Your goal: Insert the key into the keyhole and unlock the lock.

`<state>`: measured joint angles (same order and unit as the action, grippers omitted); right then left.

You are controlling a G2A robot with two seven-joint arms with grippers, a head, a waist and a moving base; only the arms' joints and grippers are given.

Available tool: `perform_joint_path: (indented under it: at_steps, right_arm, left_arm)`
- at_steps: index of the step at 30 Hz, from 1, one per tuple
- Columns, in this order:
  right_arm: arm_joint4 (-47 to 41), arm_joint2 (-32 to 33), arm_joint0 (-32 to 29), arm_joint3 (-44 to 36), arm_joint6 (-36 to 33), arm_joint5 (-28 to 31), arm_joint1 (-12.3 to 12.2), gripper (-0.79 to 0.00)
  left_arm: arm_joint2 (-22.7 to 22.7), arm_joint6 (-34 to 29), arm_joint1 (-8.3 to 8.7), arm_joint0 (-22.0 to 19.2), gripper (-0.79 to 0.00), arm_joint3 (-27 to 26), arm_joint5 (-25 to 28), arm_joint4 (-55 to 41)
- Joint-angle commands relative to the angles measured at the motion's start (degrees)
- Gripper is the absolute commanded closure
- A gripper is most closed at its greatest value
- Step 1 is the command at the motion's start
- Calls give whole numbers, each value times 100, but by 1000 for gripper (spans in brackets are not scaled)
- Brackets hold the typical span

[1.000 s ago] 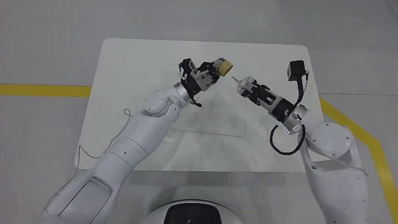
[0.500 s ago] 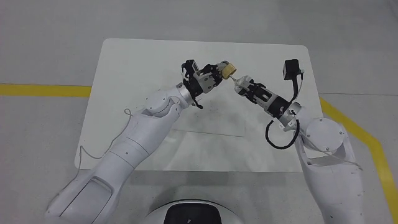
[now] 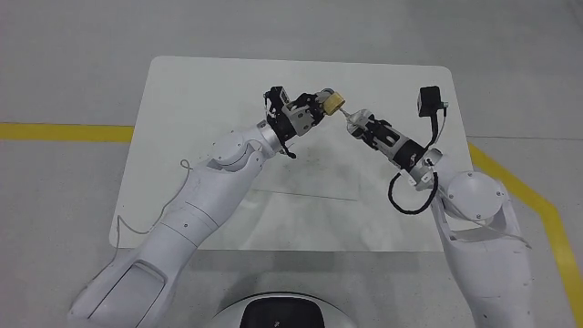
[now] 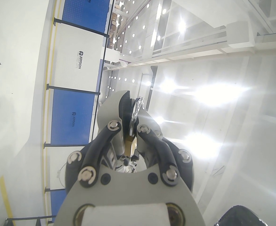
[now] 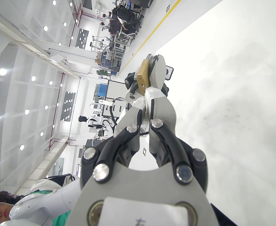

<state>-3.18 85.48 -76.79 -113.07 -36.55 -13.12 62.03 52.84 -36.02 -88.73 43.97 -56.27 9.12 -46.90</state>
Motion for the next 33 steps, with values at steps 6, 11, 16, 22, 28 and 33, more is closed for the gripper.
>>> perform_joint_path:
  at_steps: [6,11,16,22,28,33]
  right_arm:
    - [19,-41,49,8,11,-40,-4,0]
    - [23,-56,68,-1,20,-51,-7,0]
    - [19,-70,76,-1,13,-65,-11,0]
    - [2,-52,14,-55,4,-28,-19,0]
    - [-16,-61,-1,-40,-8,-11,-23,0]
    - [-21,-99,37,-3,-15,-40,-25,0]
  left_arm:
    - [54,-13,-22,5,0,11,-21,88]
    - [98,-21,-37,1,0,27,-18,140]
    - [131,-38,-55,-4,0,70,-35,179]
    - [167,-52,-84,-1,0,118,-22,177]
    - [154,-59,-120,5,0,142,-32,219]
    - [175,-78,-142,2,0,163,-22,247]
